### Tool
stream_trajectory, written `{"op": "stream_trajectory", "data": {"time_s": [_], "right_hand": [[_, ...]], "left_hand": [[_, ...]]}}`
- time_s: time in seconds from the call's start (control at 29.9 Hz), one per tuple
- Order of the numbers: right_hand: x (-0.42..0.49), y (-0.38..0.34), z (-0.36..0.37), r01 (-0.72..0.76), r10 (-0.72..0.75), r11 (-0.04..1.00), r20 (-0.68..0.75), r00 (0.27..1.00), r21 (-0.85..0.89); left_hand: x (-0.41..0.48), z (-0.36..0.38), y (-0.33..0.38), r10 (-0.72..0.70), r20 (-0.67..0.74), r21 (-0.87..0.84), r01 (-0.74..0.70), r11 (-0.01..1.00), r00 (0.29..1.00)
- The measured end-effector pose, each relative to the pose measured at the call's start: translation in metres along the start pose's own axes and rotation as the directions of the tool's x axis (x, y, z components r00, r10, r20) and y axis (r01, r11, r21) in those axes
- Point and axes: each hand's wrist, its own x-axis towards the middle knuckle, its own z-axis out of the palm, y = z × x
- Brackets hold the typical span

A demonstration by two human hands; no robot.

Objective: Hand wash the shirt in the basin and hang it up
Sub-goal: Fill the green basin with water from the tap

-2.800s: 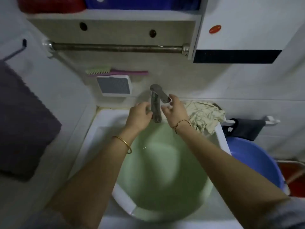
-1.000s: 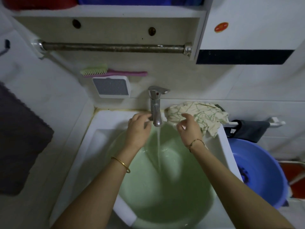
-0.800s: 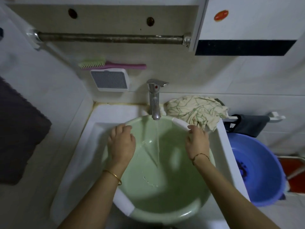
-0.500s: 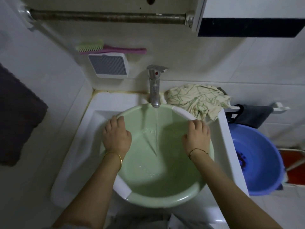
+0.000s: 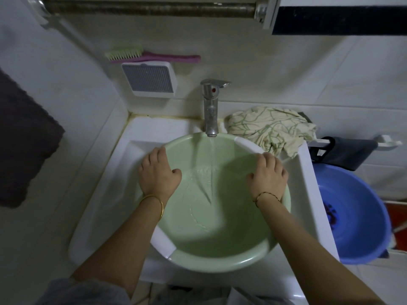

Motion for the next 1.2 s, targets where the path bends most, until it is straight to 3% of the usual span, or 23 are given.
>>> {"op": "stream_trajectory", "data": {"time_s": [1.2], "right_hand": [[-0.0016,-0.0008,0.0022,0.005,-0.005,1.000,-0.008,1.000,-0.008]], "left_hand": [[-0.0033,-0.0006,0.0018,0.004,0.012,0.032,-0.005,0.999,1.000]]}}
